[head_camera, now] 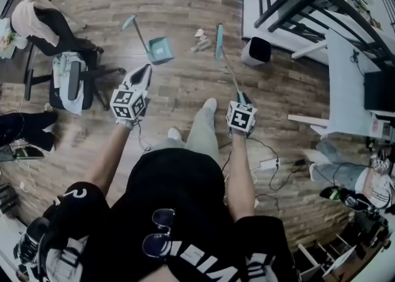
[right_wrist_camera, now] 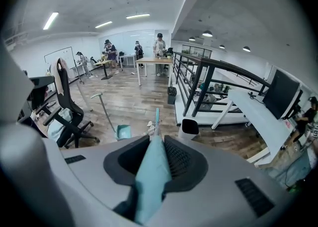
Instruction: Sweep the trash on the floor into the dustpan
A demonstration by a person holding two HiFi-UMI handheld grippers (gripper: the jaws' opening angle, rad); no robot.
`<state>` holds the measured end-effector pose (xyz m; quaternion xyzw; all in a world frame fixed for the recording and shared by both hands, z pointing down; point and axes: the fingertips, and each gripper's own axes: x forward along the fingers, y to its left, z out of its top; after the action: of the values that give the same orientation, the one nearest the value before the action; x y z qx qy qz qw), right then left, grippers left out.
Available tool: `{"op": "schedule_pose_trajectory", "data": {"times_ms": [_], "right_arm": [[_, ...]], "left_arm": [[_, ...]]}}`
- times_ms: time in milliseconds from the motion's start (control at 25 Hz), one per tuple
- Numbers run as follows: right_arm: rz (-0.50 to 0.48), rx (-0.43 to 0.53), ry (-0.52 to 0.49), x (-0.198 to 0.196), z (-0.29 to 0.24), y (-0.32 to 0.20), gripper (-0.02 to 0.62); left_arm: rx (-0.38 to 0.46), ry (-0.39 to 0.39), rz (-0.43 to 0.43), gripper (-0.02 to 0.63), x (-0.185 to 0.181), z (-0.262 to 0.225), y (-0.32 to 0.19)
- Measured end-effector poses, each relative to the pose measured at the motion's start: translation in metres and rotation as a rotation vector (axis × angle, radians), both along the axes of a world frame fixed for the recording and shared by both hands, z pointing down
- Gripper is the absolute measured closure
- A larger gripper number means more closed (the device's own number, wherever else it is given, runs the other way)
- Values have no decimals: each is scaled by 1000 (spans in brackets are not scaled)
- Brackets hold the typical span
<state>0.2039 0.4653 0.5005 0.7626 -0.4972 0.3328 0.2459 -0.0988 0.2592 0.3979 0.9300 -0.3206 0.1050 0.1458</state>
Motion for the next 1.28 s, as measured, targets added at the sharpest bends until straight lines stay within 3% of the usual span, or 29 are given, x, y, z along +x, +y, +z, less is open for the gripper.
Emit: {"op": "schedule_pose_trajectory", "data": {"times_ms": [400, 800, 1000, 1280], "right_arm": [[-69, -55, -52, 103, 43, -133, 511], [-154, -144, -72, 204, 70, -230, 511], [-167, -183, -68, 229, 82, -256, 511], [-174, -224, -103, 231, 102, -276, 511]], "left_arm": [[-32, -67, -60, 607, 91, 24, -118], [-68, -84, -141, 607, 184, 33, -198], [-78, -96, -168, 607, 201, 42, -220], [-94, -104, -171, 608, 211, 61, -241]]}}
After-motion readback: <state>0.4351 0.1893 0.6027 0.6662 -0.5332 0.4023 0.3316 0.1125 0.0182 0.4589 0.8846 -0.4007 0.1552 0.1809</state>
